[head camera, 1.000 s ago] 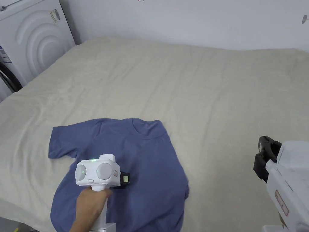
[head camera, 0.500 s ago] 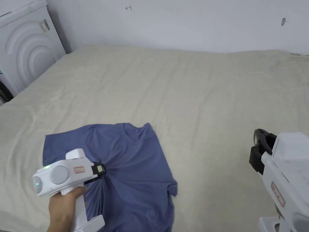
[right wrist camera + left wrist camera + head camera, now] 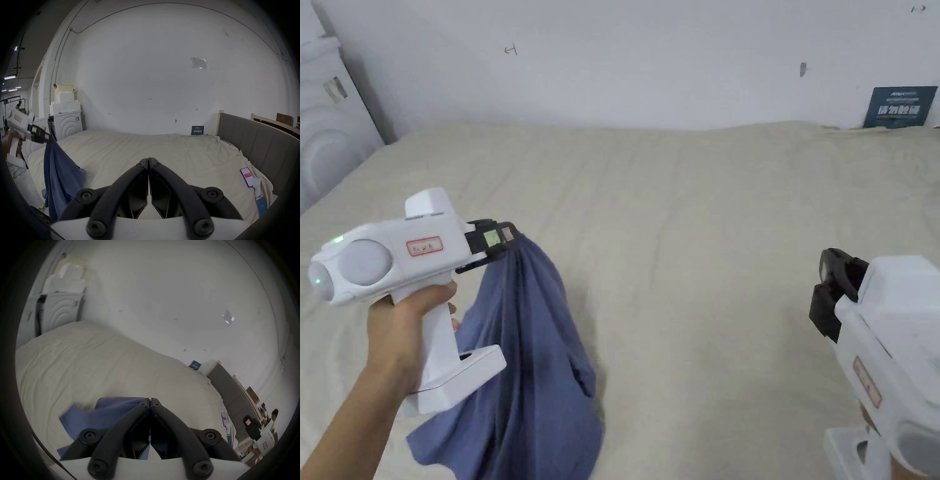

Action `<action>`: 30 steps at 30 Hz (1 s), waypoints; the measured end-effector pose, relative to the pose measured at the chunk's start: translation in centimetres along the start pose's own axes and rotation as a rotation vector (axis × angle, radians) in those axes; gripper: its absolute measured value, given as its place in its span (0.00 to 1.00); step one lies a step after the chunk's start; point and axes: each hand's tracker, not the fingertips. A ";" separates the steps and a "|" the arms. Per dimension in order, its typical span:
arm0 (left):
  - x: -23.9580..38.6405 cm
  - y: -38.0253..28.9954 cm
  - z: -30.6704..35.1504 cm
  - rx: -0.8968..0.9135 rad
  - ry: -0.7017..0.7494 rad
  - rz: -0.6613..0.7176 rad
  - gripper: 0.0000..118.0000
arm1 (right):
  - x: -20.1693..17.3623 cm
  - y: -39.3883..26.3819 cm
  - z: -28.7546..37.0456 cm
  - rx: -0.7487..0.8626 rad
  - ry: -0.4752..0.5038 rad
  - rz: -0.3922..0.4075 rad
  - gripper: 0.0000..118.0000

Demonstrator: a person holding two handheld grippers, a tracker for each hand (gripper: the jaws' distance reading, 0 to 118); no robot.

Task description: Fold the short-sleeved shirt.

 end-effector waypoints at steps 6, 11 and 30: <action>7.7 1.4 -3.0 -0.001 -0.148 -0.117 0.00 | 2.8 0.9 2.4 0.038 -0.076 -0.010 0.00; 13.8 0.5 -5.0 -0.030 -0.261 -0.172 0.00 | 5.4 1.1 4.2 0.056 -0.145 -0.017 0.00; 22.8 -8.8 -12.5 -0.295 -0.407 -0.306 0.00 | 11.7 -0.4 7.1 0.038 -0.310 -0.057 0.00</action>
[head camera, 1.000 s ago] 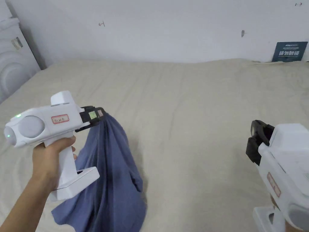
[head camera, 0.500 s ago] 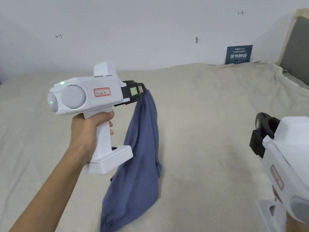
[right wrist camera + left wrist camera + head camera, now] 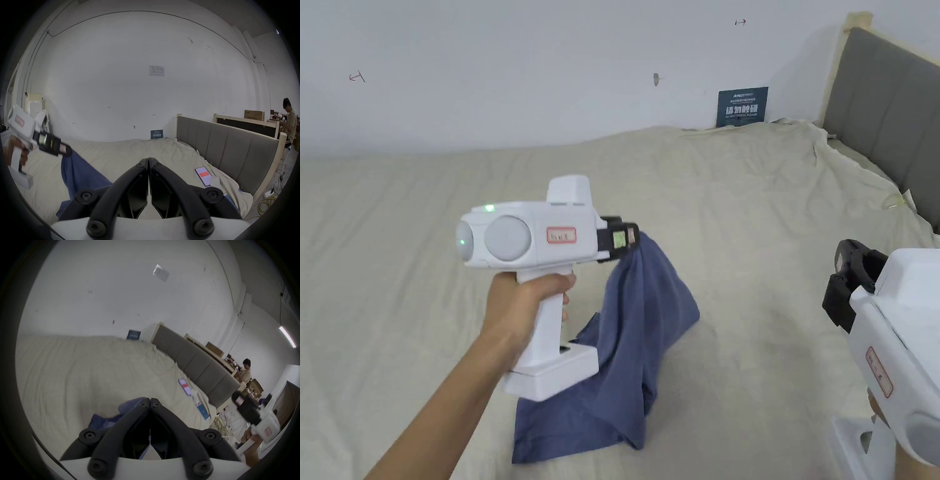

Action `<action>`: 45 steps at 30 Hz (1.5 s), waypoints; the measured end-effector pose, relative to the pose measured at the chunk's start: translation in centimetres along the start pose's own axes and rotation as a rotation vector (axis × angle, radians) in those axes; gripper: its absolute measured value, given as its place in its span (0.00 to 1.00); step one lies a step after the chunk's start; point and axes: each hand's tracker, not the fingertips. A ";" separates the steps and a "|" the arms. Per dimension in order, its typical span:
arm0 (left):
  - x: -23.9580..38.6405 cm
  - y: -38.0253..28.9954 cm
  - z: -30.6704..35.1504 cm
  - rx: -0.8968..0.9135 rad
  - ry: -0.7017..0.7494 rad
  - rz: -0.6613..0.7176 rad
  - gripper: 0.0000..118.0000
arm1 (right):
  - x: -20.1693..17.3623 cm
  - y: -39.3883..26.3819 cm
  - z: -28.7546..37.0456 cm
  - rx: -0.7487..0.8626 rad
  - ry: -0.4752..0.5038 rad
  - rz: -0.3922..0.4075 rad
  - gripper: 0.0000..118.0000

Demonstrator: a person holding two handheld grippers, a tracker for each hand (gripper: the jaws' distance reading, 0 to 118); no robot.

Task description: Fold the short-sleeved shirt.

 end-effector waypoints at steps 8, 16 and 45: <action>-4.4 -8.4 -6.3 -0.260 0.100 0.116 0.00 | 0.0 -1.7 -0.8 -0.045 0.012 -0.001 0.00; -6.0 -14.8 -11.1 -0.443 0.245 0.108 0.00 | -0.2 -2.7 -1.2 -0.078 0.024 -0.006 0.00; -0.1 -6.9 10.4 0.468 0.536 -0.226 0.83 | -0.5 0.7 0.6 0.032 0.030 0.016 0.00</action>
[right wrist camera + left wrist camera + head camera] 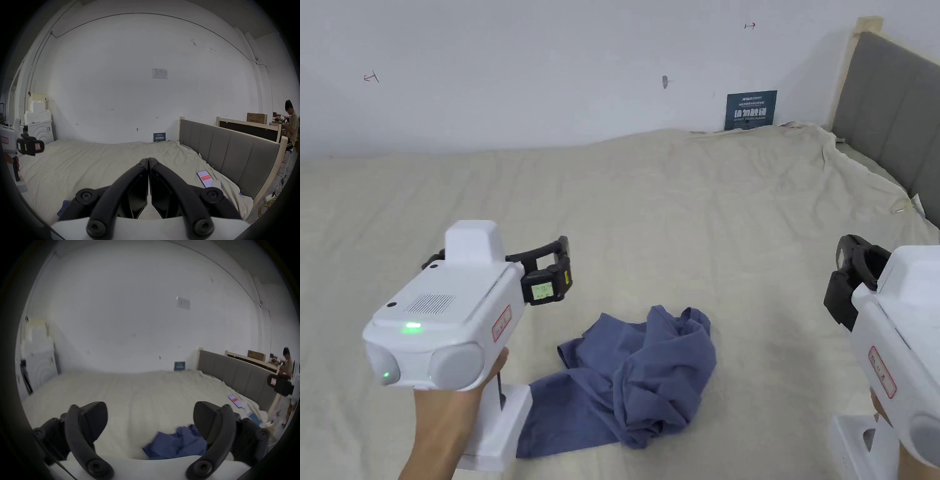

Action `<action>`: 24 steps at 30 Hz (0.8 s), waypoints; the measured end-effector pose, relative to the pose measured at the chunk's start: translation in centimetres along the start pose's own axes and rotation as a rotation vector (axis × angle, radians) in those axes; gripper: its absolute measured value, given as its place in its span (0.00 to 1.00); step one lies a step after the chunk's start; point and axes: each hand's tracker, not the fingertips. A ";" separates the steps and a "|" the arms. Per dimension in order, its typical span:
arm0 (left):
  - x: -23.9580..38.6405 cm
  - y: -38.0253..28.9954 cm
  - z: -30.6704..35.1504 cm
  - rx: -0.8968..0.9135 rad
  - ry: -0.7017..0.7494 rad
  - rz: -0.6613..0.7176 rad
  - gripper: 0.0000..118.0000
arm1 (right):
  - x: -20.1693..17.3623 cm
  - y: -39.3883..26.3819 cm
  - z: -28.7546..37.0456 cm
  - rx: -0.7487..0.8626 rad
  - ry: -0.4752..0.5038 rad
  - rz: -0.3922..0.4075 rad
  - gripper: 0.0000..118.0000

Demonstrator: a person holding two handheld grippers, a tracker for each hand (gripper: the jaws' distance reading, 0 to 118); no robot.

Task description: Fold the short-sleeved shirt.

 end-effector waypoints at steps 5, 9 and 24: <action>-0.8 -0.2 1.9 0.079 0.100 -0.091 0.64 | -0.1 0.2 0.0 0.012 0.003 0.004 0.00; -1.5 -0.6 2.4 0.077 0.132 -0.082 0.13 | -0.2 0.2 -0.1 0.020 0.005 0.001 0.00; -4.2 -2.8 0.9 -0.114 0.134 0.040 0.00 | -0.6 0.2 0.3 0.015 0.017 0.006 0.00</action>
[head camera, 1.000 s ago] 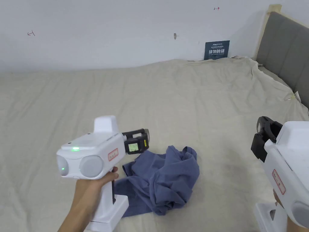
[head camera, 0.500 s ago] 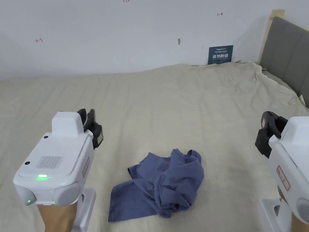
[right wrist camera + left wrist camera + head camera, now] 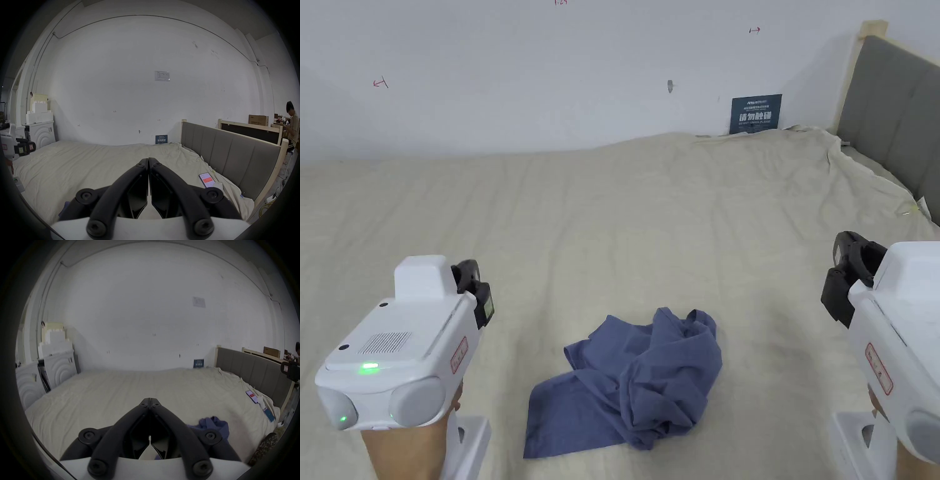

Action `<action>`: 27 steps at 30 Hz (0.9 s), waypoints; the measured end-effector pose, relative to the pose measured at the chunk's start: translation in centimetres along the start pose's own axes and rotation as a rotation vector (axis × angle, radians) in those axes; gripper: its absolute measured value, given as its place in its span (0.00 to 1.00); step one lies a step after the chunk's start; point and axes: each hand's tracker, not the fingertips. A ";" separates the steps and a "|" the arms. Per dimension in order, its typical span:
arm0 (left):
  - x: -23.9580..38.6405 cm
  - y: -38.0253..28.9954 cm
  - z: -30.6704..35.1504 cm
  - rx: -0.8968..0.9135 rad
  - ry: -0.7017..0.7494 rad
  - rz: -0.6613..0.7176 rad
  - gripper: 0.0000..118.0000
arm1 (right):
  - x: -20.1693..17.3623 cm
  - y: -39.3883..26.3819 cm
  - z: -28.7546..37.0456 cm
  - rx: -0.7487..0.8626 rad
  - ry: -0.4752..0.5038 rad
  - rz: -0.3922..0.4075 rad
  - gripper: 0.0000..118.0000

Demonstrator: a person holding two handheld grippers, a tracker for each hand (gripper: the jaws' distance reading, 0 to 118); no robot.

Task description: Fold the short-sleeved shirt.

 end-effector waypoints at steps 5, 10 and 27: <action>-0.4 -2.1 -2.5 -0.220 -0.042 0.070 0.00 | 0.0 -0.4 -0.3 -0.012 0.001 -0.007 0.00; 0.1 -5.7 -4.8 -0.424 -0.078 0.110 0.00 | -0.1 -0.8 -0.6 -0.027 0.004 -0.003 0.00; 2.5 -16.5 -9.4 -0.815 -0.067 0.139 0.72 | 0.1 -2.8 -2.0 -0.099 0.000 -0.009 0.00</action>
